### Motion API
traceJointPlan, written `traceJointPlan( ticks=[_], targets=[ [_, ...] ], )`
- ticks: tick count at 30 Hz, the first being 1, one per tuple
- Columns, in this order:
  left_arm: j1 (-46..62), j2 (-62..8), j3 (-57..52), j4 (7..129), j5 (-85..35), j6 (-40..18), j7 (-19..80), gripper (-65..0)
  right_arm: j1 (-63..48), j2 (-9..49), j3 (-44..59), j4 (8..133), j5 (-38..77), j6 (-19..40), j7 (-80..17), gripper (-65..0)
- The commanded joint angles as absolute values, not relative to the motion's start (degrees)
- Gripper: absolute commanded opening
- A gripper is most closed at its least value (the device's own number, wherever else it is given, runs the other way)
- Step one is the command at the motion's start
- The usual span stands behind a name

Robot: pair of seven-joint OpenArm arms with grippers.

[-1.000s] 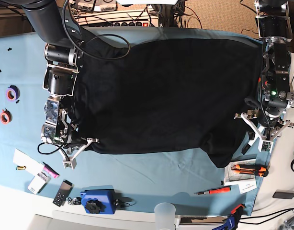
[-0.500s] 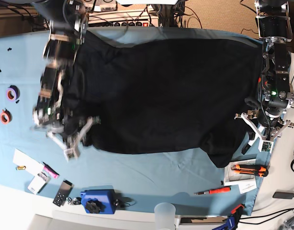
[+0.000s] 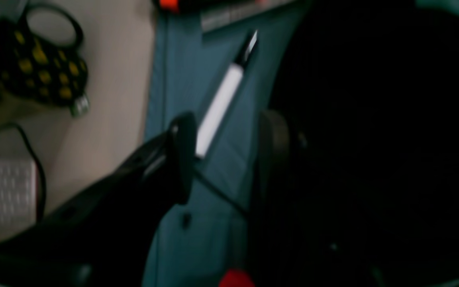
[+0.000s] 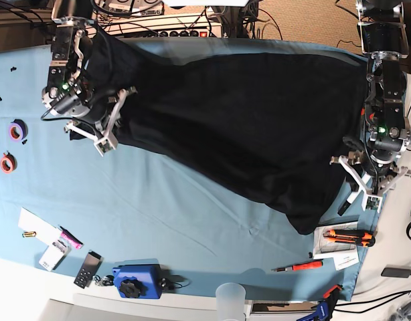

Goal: Layout the t-shirt on the table in an organized manner, then fold the t-shirt properly
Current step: 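Drag the grasped shirt edge with the right gripper away from the left gripper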

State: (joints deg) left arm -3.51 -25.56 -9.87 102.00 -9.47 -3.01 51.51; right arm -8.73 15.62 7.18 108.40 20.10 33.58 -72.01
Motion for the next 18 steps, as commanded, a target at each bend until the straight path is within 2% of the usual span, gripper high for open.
traceJointPlan(
  ticks=[1, 3, 5, 9, 12, 18],
  targets=[
    [-4.47, -26.37, -10.28, 102.98, -9.15, -2.72, 51.86, -38.6, -8.8, 17.06, 7.46, 109.4, 20.16, 33.85, -72.27, -65.0],
    [-4.45, -26.41, -10.33, 103.04, -9.15, -2.68, 55.02, -38.6, -9.04, 18.02, 7.46, 109.4, 20.84, 35.0, -74.39, -54.9],
    [-4.45, -26.59, -10.79, 103.09, -9.15, -0.75, 57.71, -38.6, -9.08, 18.76, 7.44, 109.4, 24.58, 35.09, -75.88, -49.4],
    [-4.45, -26.83, -16.78, 103.13, -9.21, 0.64, 59.2, -38.6, -9.04, 18.87, 7.44, 109.51, 39.42, 35.11, -80.0, -49.5],
    [-4.47, -26.83, -25.28, 103.5, -12.36, -0.8, 59.16, -38.6, -9.02, 18.87, 7.46, 109.71, 42.87, 35.11, -80.0, -49.5],
    [-4.43, -26.85, -41.39, 103.68, -28.23, -12.08, 61.17, -38.6, -8.8, 18.87, 7.44, 113.78, 42.89, 35.97, -78.72, -49.5]
  ],
)
